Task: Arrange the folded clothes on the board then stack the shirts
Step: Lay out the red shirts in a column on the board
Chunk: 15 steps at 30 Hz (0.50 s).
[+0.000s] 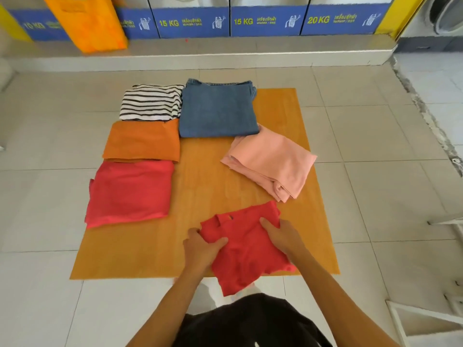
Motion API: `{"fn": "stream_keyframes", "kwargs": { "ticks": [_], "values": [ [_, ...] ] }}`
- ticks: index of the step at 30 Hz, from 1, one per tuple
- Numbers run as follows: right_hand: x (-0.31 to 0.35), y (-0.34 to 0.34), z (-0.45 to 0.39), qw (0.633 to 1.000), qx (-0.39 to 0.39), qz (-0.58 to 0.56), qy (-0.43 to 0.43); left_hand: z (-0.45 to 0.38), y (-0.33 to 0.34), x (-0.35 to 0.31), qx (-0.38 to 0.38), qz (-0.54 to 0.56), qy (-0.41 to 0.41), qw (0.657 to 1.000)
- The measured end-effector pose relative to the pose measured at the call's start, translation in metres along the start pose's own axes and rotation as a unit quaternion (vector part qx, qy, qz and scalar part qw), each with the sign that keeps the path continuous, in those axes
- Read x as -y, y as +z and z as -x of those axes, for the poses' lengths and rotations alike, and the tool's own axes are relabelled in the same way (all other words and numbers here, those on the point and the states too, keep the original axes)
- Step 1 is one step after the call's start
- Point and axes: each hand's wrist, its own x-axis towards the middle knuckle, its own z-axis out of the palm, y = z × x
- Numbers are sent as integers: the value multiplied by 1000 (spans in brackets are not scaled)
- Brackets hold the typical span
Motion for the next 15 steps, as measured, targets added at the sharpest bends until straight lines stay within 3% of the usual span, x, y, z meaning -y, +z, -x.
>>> {"fn": "stream_keyframes", "kwargs": {
  "ticks": [2, 6, 11, 15],
  "values": [
    [5, 11, 9, 1000, -9, -29, 2, 0, -12, -2, 21, 96, -48, 994],
    [28, 39, 33, 997, 8, -77, -7, -2, -54, -3, 140, 315, -164, 924],
    [72, 96, 62, 990, 56, -123, -37, -19, -133, 21, 106, 344, -138, 923],
    [102, 155, 79, 990, 92, -43, -97, -40, -209, 57, 33, 233, -44, 971]
  ]
}}
